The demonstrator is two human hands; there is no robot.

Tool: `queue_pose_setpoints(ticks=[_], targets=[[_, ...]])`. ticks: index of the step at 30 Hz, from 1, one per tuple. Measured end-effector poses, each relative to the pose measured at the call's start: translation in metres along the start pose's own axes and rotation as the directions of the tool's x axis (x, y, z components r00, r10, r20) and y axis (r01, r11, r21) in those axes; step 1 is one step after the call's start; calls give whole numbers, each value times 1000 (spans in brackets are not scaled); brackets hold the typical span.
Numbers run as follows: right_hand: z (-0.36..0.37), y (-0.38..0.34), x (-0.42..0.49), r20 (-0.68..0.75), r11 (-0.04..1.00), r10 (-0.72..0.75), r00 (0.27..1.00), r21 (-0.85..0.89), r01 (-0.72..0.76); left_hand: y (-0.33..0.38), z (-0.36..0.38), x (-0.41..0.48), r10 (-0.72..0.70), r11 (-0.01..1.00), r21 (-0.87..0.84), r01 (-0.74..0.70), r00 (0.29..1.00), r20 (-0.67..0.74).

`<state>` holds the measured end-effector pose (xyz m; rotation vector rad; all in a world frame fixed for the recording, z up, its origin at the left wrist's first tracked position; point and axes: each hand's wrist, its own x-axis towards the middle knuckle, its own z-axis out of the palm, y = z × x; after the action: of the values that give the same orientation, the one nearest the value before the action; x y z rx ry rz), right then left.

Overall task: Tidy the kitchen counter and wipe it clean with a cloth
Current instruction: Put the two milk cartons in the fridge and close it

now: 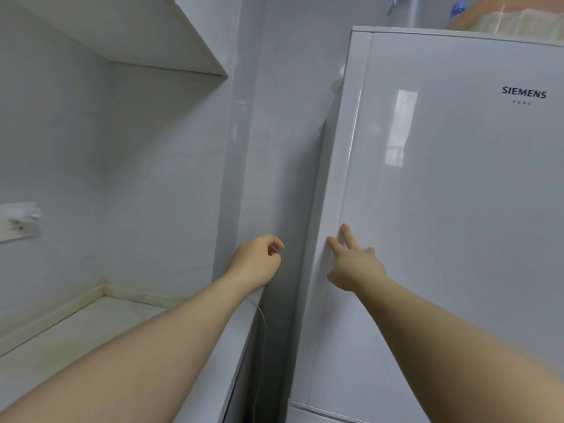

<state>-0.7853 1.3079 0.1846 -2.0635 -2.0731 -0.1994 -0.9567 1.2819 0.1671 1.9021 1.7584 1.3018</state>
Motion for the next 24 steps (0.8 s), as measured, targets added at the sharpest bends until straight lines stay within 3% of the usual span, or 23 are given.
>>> queue_pose_setpoints(ticks=[6, 15, 24], targets=[[-1, -4, -2, 37, 997, -35, 999, 69, 32, 4, -2, -7, -23, 999, 27, 24, 999, -27], [12, -14, -46, 8, 957, -248, 969, 158, 244, 20, -4, -49, -84, 990, 110, 92, 994, -74], [27, -11, -126, 27, 824, -490, 871, 339, 454, 29, -4, -155, -255, 933, 192, 303, 936, -242]])
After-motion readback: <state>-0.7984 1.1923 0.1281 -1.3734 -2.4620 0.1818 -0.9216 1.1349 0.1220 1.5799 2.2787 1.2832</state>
